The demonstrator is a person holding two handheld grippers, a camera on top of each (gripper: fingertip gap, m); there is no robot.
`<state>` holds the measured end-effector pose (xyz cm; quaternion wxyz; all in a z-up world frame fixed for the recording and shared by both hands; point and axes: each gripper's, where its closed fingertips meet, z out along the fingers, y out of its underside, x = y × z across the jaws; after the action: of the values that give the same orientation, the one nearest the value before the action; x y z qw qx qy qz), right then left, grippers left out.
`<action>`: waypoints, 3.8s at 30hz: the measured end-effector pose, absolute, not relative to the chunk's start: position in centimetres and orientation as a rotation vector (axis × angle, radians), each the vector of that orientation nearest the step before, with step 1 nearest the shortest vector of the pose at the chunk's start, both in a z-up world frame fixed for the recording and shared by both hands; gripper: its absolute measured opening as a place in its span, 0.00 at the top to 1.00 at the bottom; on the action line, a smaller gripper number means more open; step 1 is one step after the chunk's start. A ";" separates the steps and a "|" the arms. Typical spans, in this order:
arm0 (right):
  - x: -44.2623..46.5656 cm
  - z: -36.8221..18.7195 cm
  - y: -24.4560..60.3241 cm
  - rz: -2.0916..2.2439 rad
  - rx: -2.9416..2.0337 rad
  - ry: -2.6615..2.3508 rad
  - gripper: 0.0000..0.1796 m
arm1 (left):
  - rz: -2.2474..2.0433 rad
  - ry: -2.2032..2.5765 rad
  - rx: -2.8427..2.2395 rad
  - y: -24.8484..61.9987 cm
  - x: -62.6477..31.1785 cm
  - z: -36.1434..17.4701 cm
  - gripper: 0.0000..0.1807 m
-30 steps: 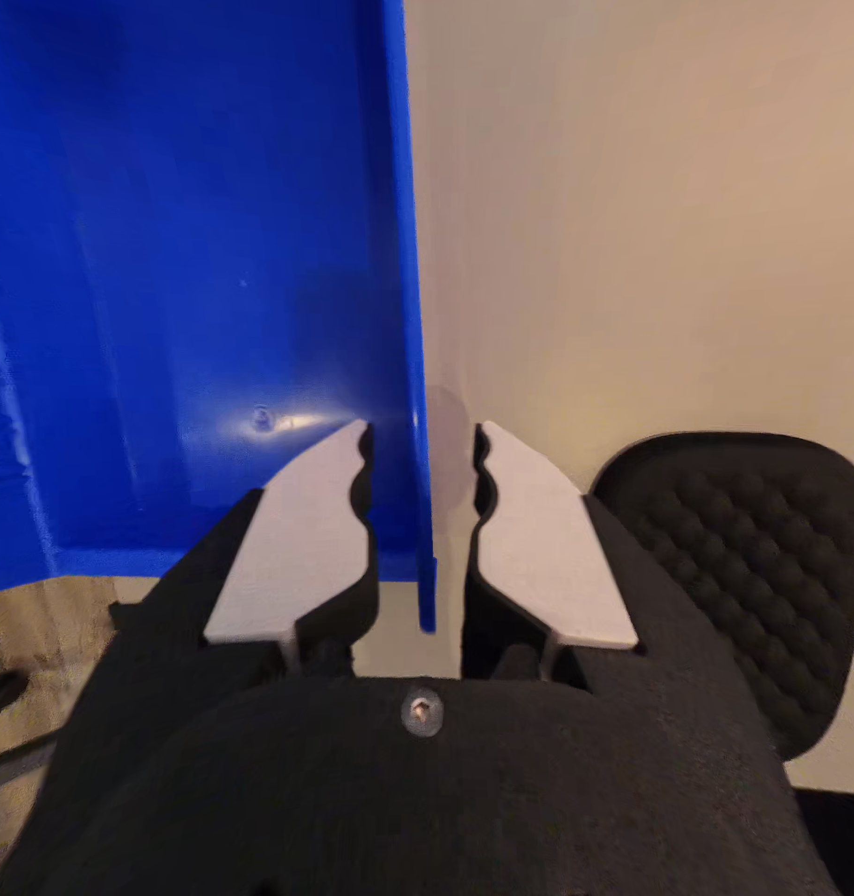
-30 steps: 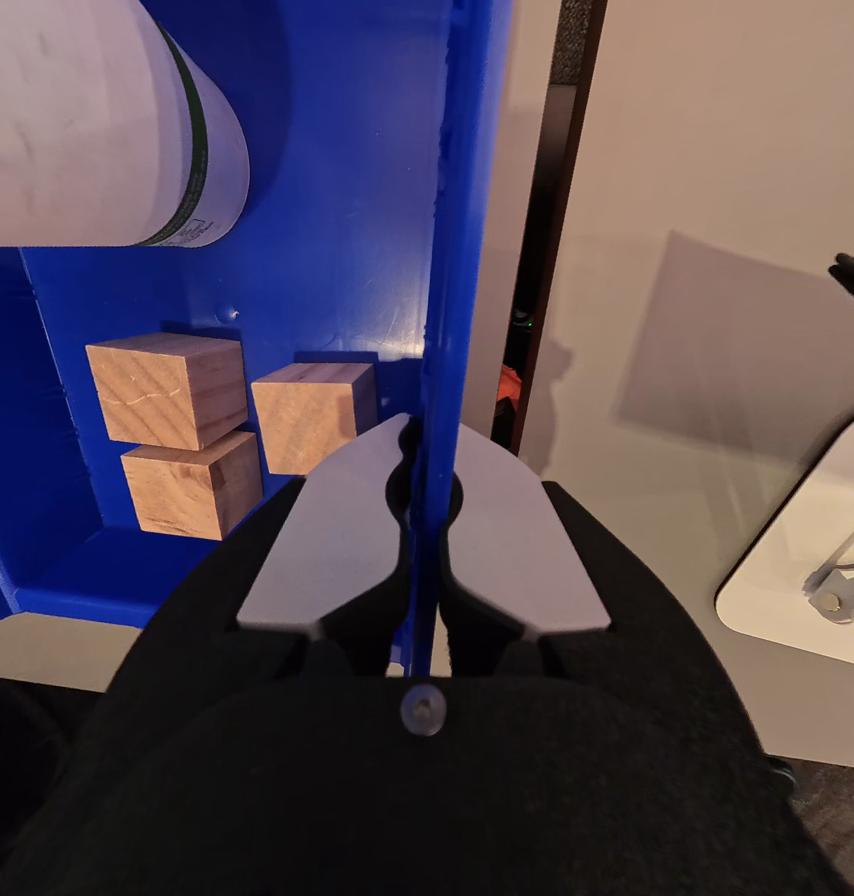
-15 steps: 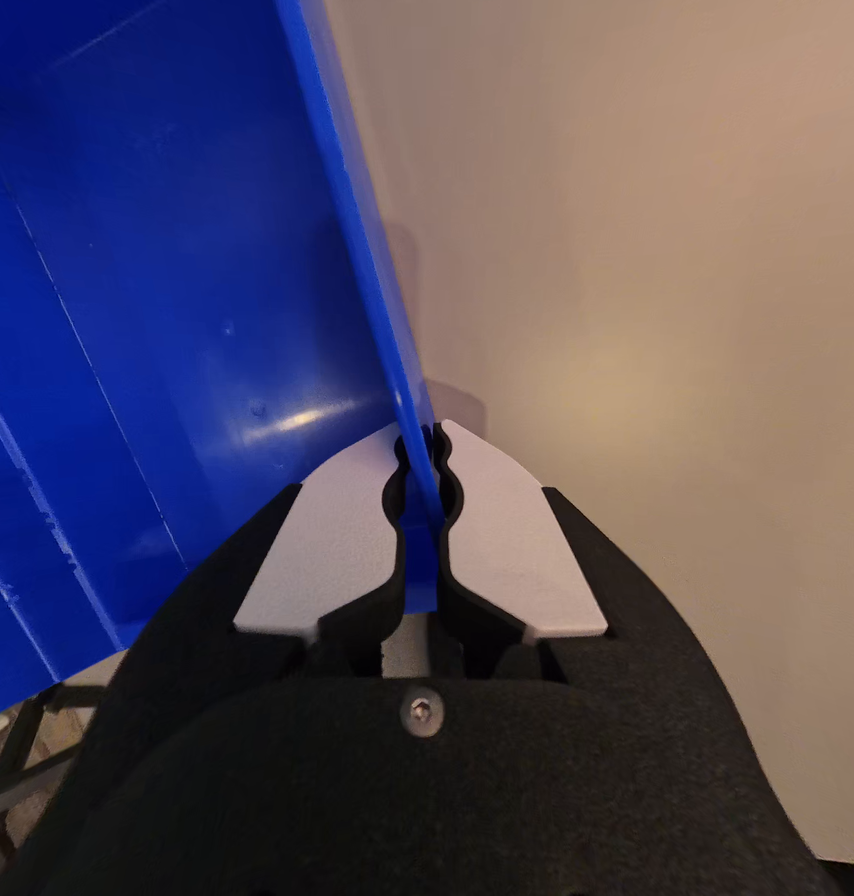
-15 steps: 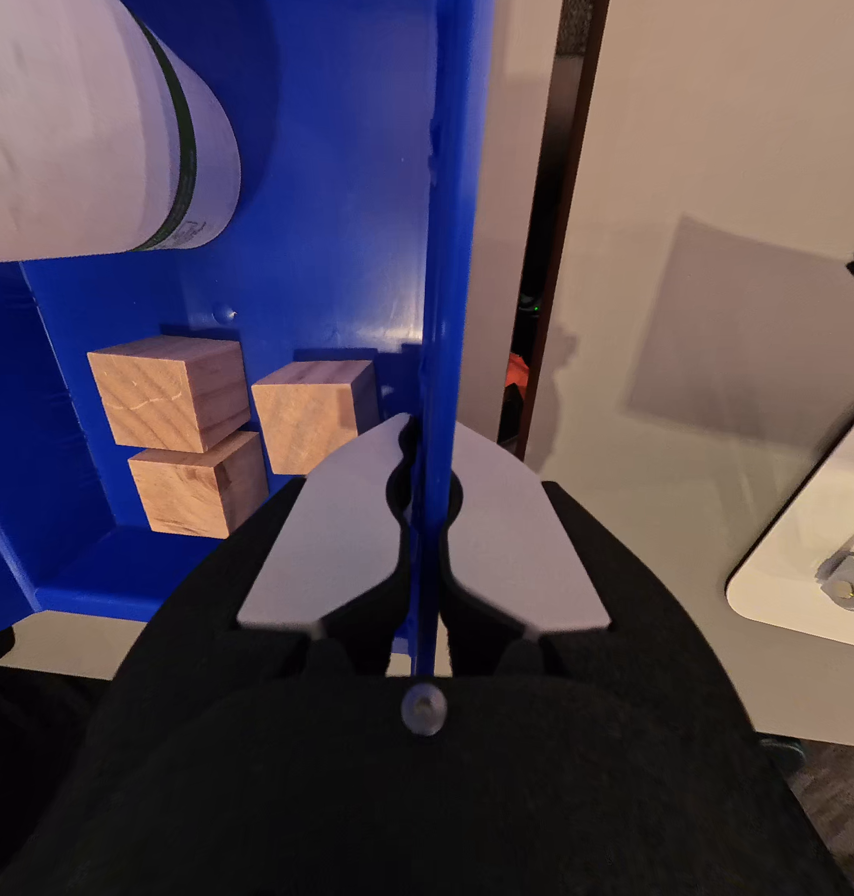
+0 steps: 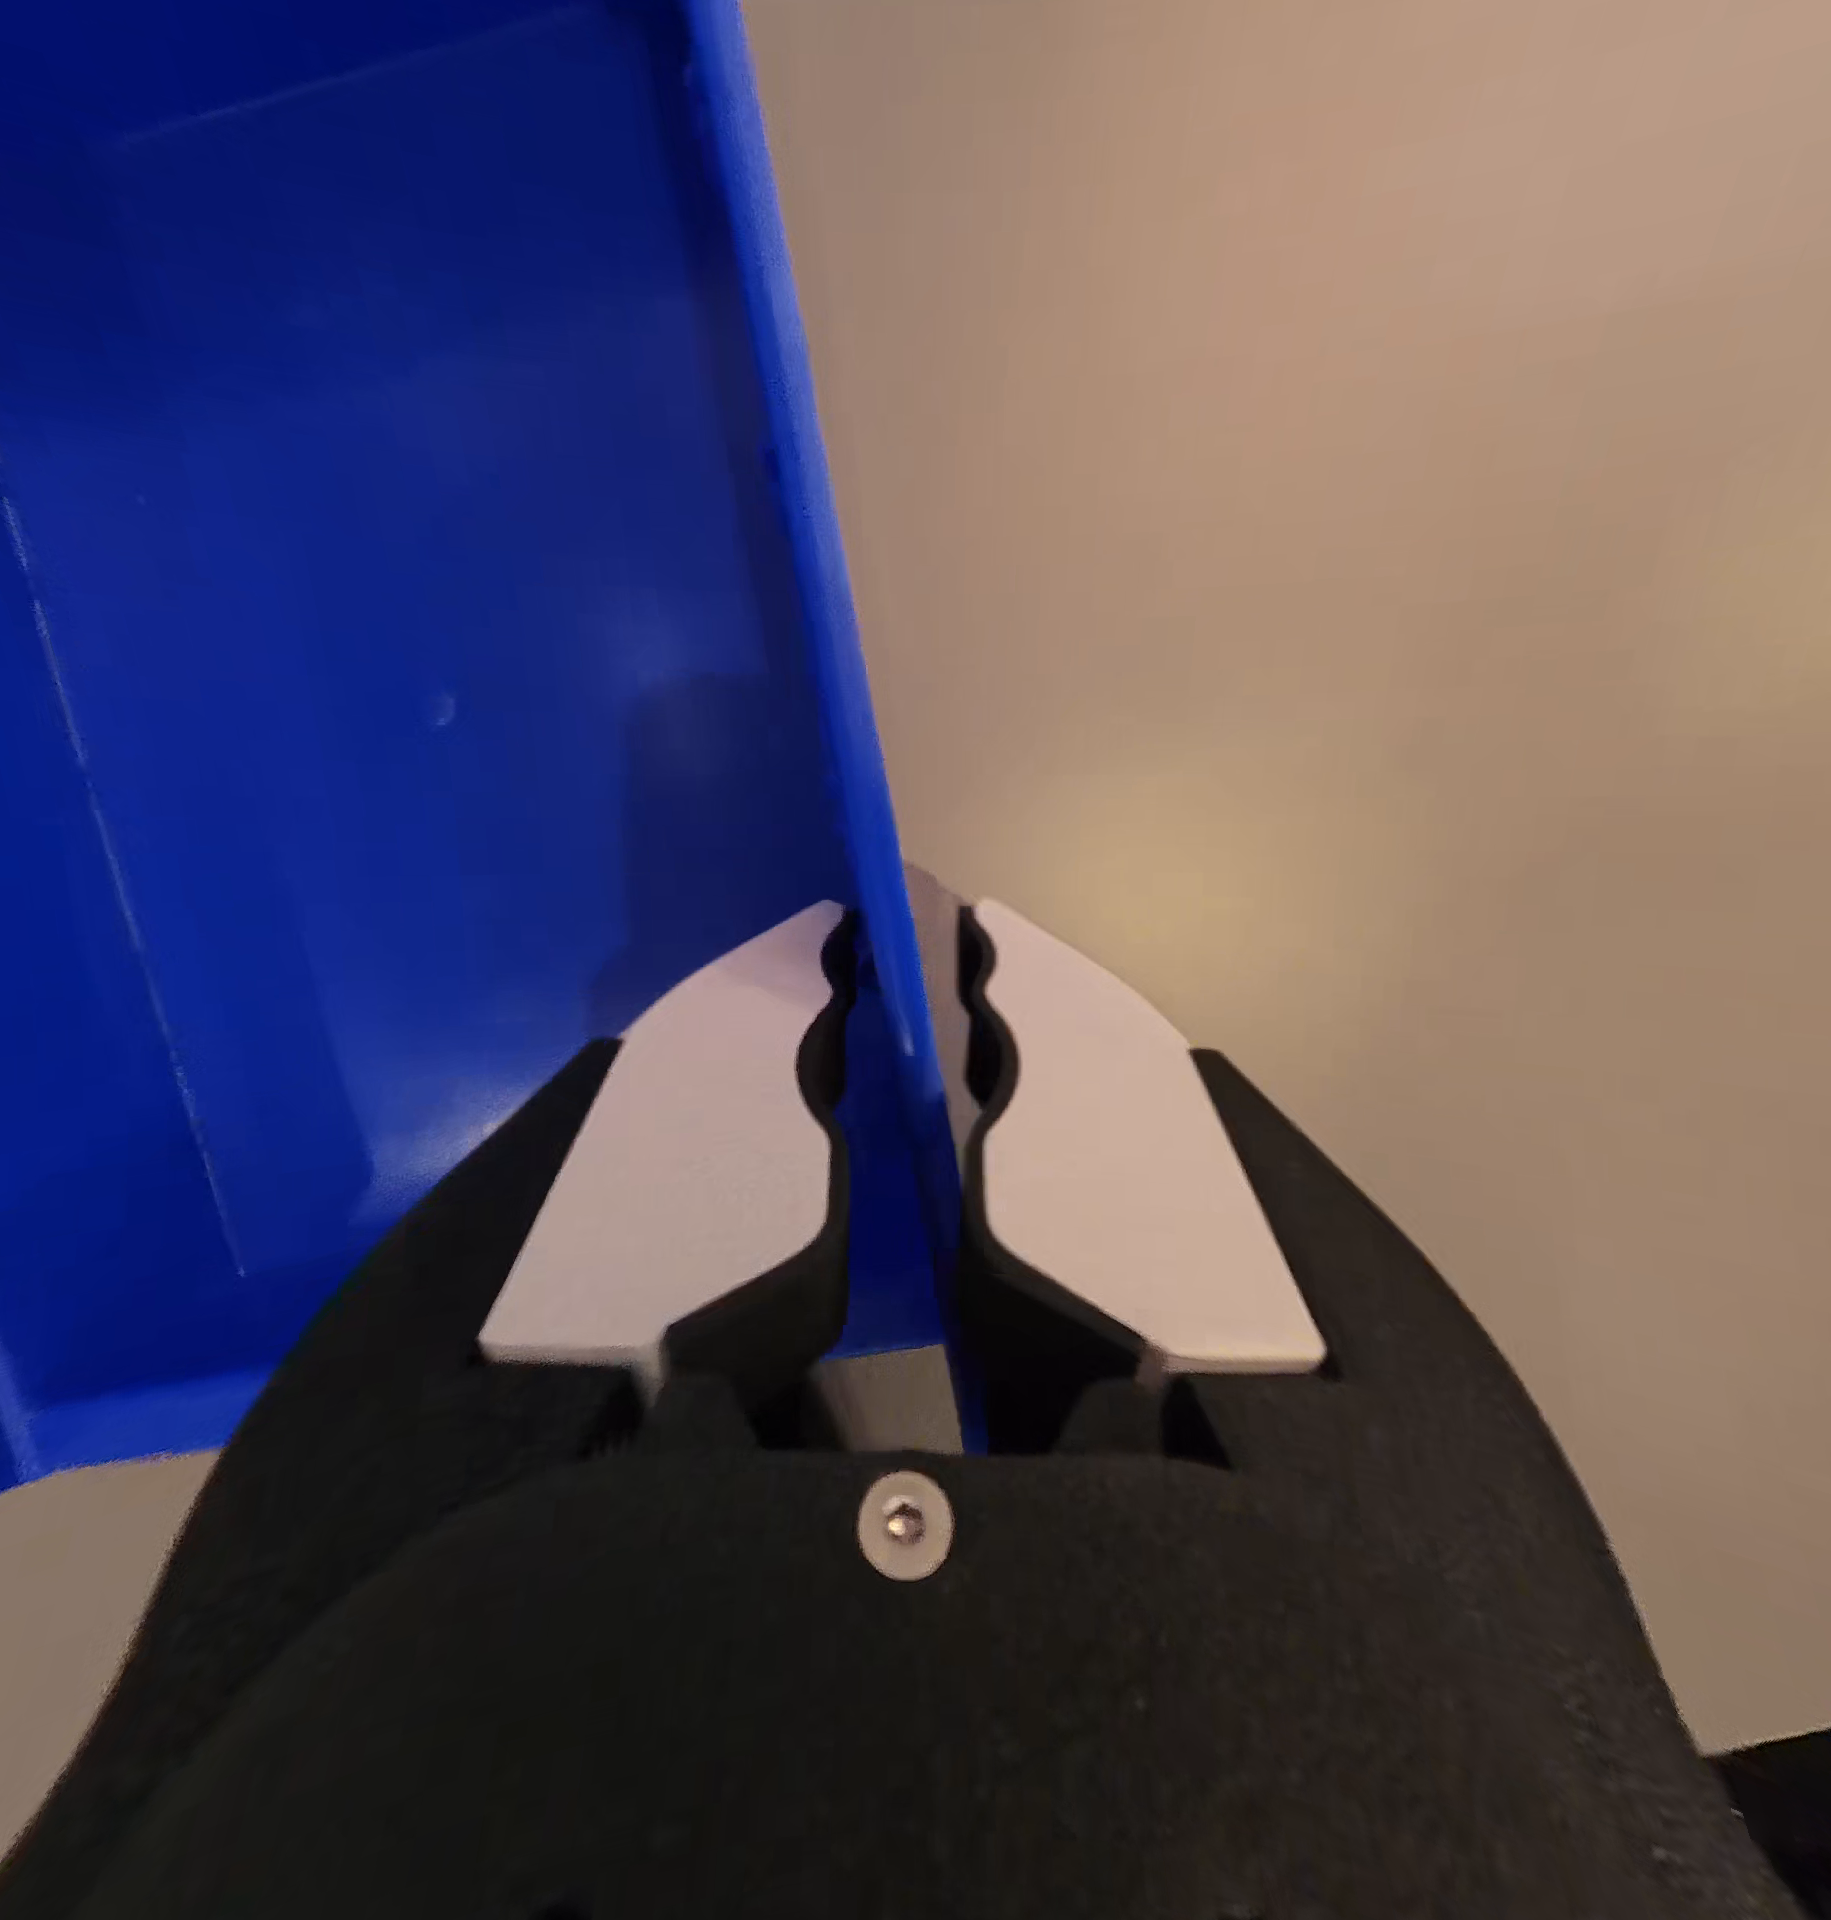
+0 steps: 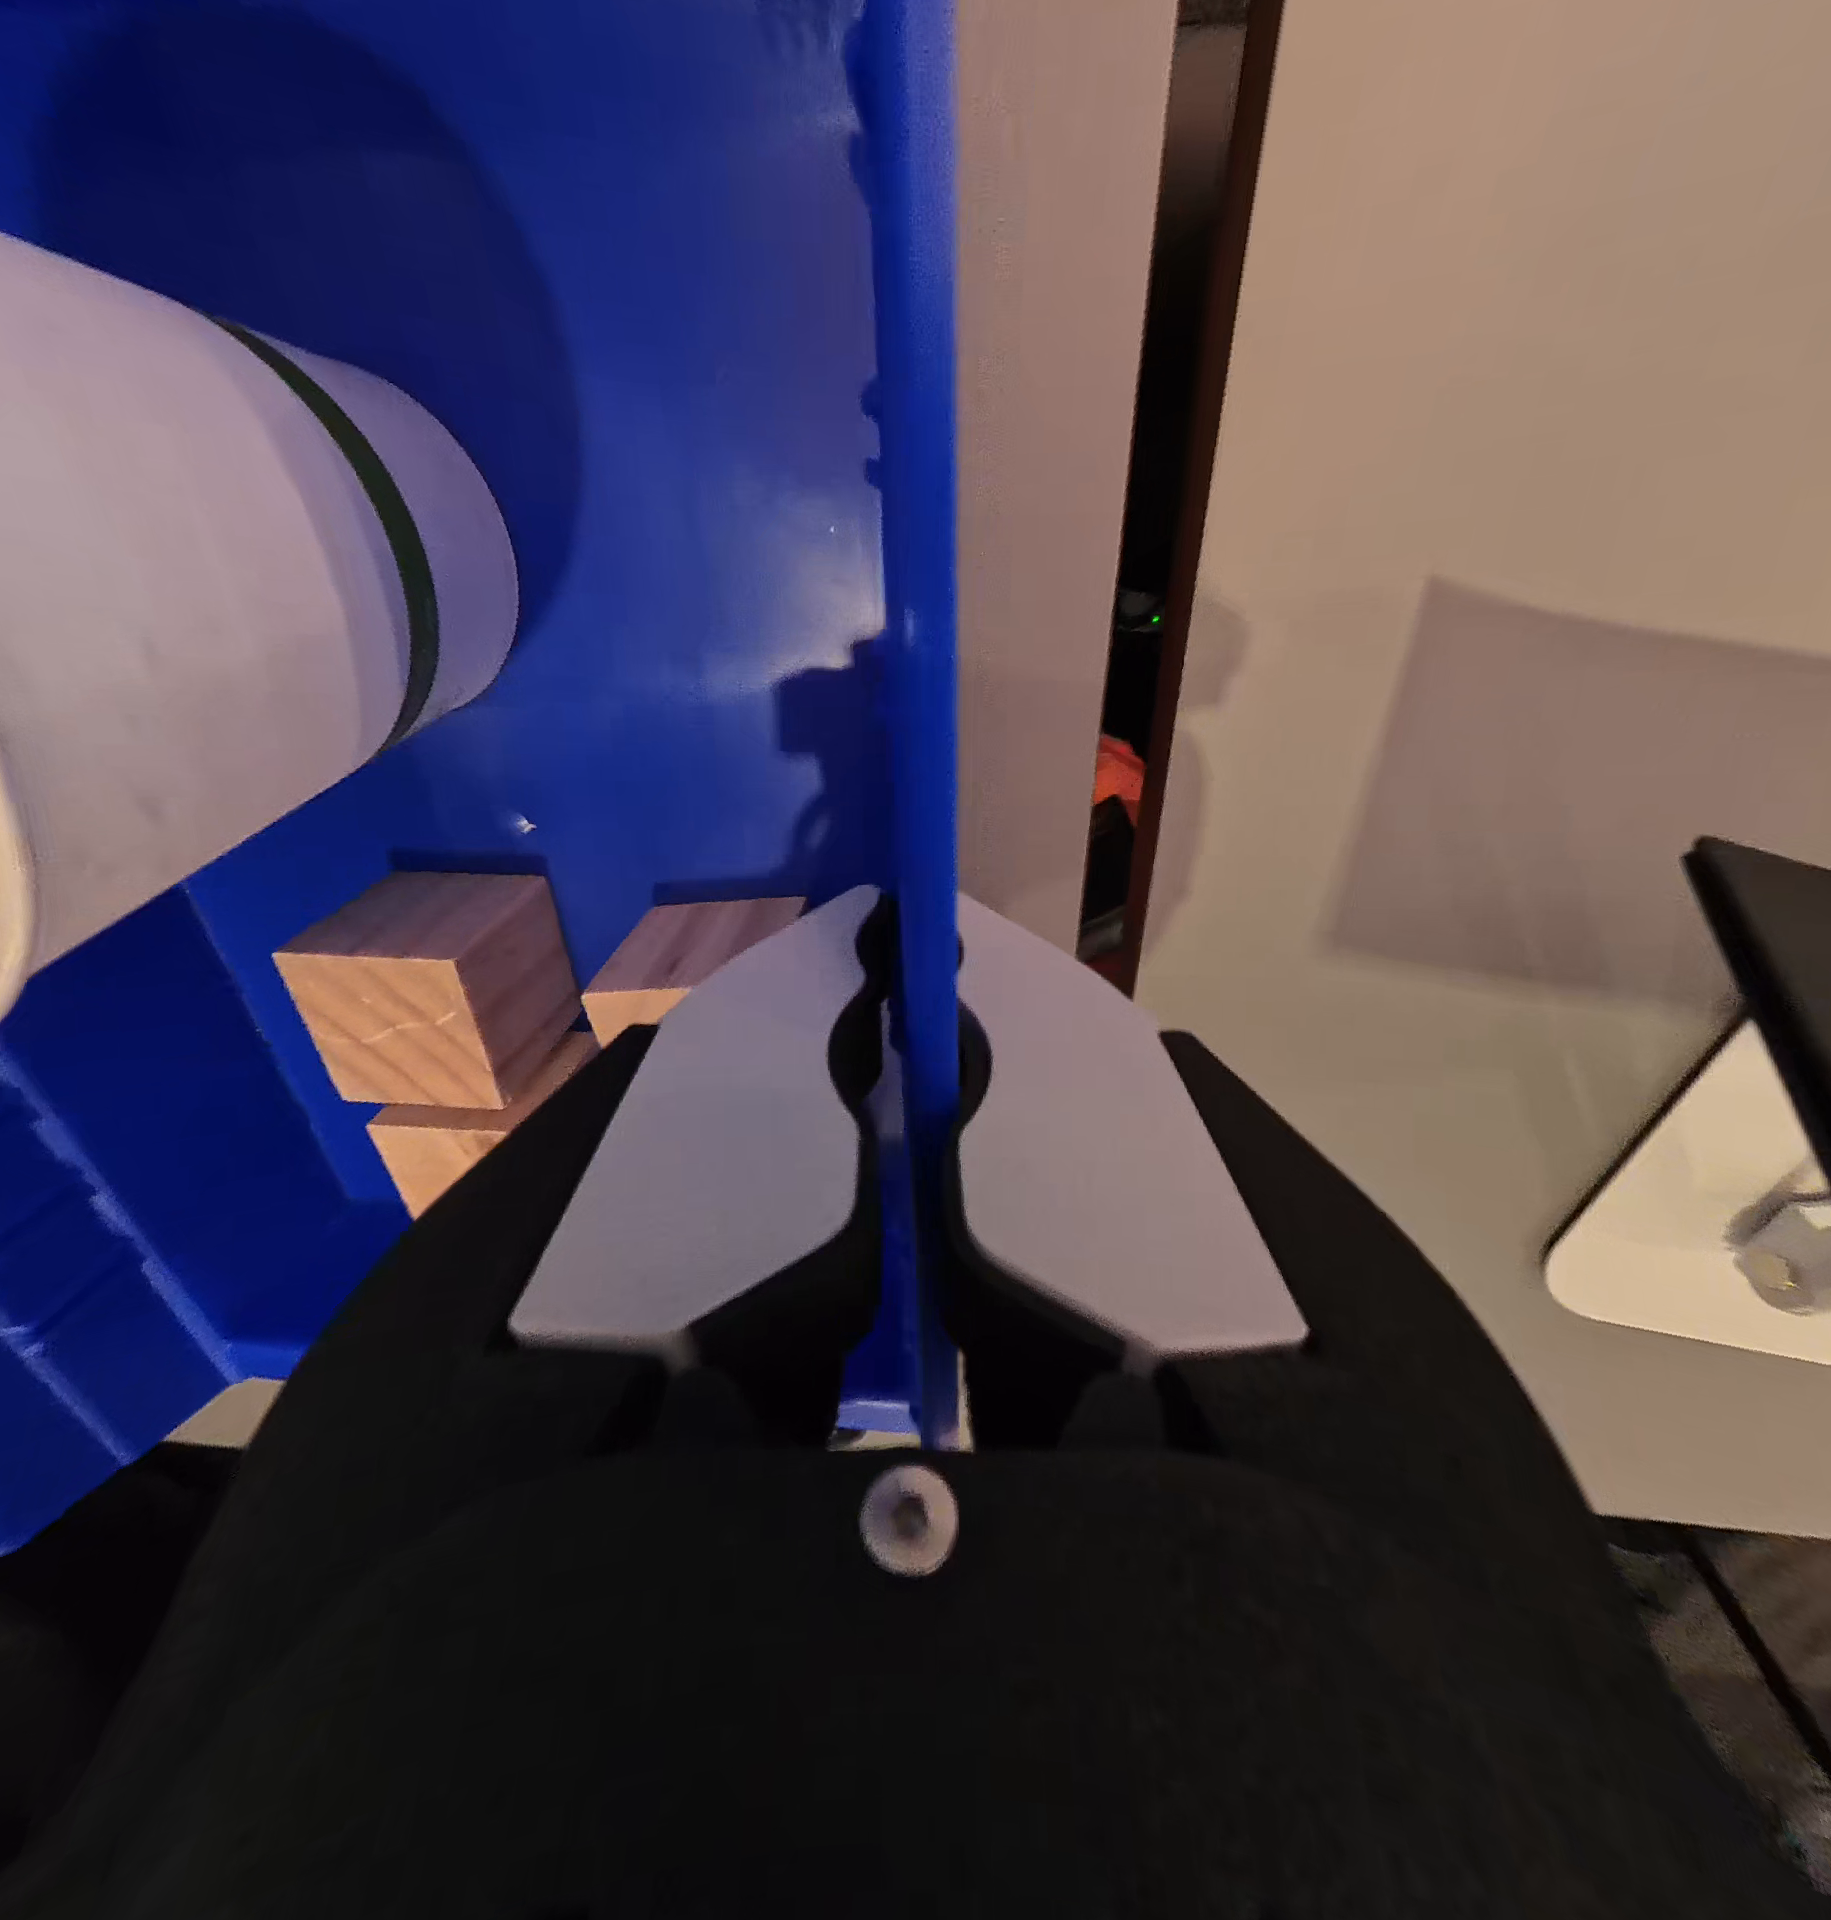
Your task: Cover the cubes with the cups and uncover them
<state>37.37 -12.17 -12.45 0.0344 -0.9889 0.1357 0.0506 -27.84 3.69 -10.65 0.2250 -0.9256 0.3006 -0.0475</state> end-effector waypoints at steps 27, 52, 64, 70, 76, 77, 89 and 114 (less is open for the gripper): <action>20.8 -0.3 -6.0 0.376 -2.958 0.413 0.96 | -0.297 0.483 -2.149 -3.9 -48.9 -1.9 0.69; -45.3 5.4 19.8 0.851 -2.809 -0.288 0.96 | 0.131 0.197 -2.133 -3.5 -72.2 -1.2 0.64; -52.7 -2.9 21.5 0.589 -2.893 -0.257 0.96 | 0.080 0.191 -2.193 -2.8 -73.6 -3.8 0.64; -54.8 -6.7 20.7 0.635 -2.954 -0.227 0.95 | -0.061 0.155 -2.140 -0.7 -72.7 -2.3 0.64; -55.1 -9.3 19.5 0.620 -2.982 -0.170 0.95 | -0.093 0.106 -2.125 3.4 -71.9 -2.1 0.61; -55.0 -9.7 19.3 0.609 -2.983 -0.162 0.95 | -0.076 0.091 -2.134 4.2 -72.0 -2.6 0.61; -51.9 -3.5 18.0 0.676 -2.731 -0.547 0.87 | -0.107 0.128 -2.293 9.1 -71.3 -9.3 0.81; -24.9 -6.5 9.8 0.044 -2.716 0.097 0.68 | -0.132 0.519 -2.301 11.4 -74.9 -9.4 0.95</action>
<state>-24.86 9.76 -6.55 0.2102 -0.9769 0.0348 0.0157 -74.85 11.38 -9.40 0.3797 -0.9011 0.2030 -0.0515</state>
